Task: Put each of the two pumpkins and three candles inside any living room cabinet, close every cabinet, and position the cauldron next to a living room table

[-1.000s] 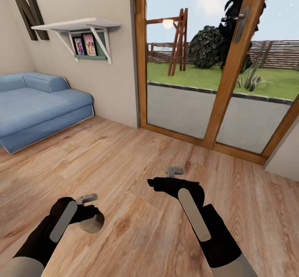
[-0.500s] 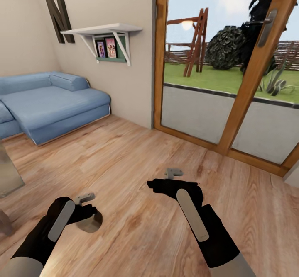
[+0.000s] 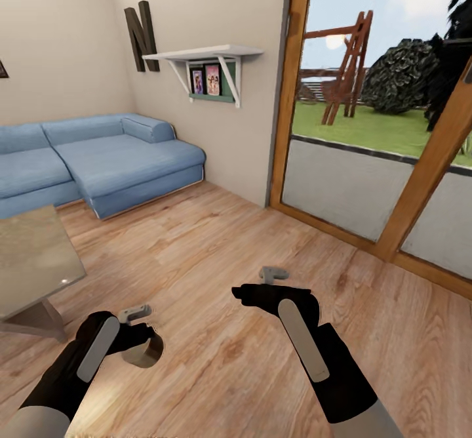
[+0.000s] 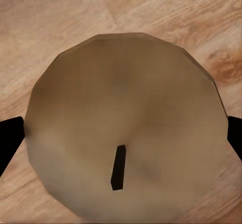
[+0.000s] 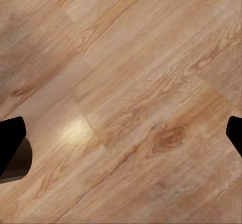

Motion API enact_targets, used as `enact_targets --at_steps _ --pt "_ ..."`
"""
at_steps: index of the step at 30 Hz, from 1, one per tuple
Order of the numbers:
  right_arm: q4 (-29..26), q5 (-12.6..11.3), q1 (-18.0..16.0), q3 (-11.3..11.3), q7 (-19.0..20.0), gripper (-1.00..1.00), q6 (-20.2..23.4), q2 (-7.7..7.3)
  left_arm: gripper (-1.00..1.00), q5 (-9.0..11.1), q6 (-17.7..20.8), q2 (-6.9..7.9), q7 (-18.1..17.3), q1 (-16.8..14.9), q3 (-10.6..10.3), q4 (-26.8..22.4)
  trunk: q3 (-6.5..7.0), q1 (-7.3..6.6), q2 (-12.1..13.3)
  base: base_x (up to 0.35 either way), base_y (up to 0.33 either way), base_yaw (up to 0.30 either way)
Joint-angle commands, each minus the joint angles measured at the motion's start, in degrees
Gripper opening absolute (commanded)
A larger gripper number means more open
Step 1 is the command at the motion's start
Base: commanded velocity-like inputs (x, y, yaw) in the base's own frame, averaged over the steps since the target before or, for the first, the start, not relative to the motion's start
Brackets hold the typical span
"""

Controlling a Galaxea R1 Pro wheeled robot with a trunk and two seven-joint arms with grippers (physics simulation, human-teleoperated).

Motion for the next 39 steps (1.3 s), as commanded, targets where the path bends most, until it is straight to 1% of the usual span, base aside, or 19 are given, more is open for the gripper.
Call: enact_targets --at_steps 1,39 --pt "-0.06 -0.60 -0.03 0.03 -0.60 1.00 0.12 0.00 -1.00 0.61 0.07 0.05 0.57 -0.04 -0.16 -0.04 0.13 -0.24 0.39 0.000 0.000 0.289" --pt "-0.06 -0.54 -0.03 0.11 -0.60 1.00 0.12 0.00 -1.00 0.61 0.00 0.06 0.57 -0.04 0.02 0.58 6.95 -8.58 15.63 0.000 0.000 0.289"
